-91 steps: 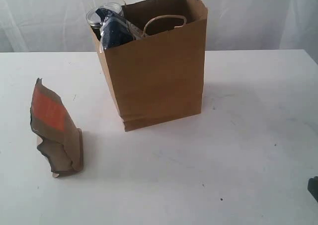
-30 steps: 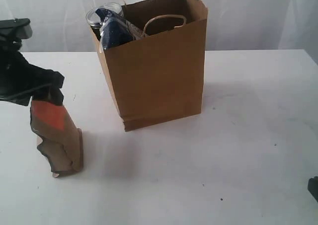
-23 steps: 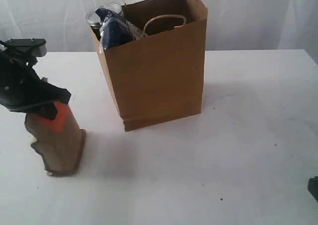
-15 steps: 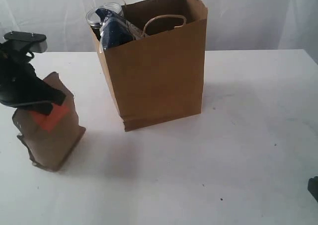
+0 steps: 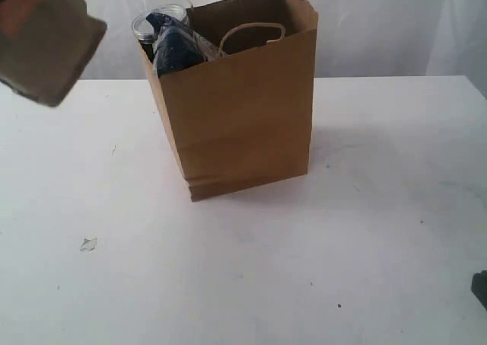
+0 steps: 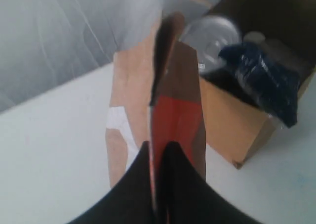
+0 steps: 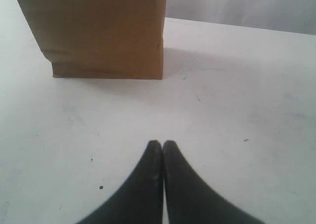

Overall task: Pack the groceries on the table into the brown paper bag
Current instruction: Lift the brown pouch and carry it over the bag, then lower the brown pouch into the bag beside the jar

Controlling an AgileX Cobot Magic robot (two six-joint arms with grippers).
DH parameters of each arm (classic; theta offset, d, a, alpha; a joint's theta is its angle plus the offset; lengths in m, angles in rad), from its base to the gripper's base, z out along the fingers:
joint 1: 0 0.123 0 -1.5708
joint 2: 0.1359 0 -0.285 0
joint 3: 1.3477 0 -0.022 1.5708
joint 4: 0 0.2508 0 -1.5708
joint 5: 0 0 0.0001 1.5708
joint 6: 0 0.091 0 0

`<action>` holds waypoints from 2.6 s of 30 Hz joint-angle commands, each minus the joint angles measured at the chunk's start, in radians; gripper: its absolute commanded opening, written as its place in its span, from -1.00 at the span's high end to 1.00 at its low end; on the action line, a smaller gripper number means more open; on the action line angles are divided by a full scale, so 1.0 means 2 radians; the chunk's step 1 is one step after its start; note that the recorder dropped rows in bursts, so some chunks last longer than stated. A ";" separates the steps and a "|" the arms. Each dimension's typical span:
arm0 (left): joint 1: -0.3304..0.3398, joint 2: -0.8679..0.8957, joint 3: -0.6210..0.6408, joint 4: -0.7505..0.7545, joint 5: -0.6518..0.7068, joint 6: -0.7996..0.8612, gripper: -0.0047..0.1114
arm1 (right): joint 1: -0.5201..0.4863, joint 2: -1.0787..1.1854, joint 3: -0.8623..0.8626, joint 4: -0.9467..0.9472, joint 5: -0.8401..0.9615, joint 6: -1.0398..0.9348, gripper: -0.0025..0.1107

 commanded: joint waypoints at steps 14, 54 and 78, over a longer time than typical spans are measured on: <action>-0.002 0.147 -0.203 -0.351 -0.014 0.359 0.92 | -0.002 -0.003 0.004 0.000 -0.002 -0.005 0.96; -0.039 0.348 -0.207 -0.511 -0.013 0.572 0.92 | -0.002 -0.003 0.004 0.000 -0.002 -0.005 0.96; -0.039 0.375 -0.208 -0.524 -0.012 0.592 -0.30 | -0.002 -0.003 0.004 0.000 -0.002 -0.005 0.96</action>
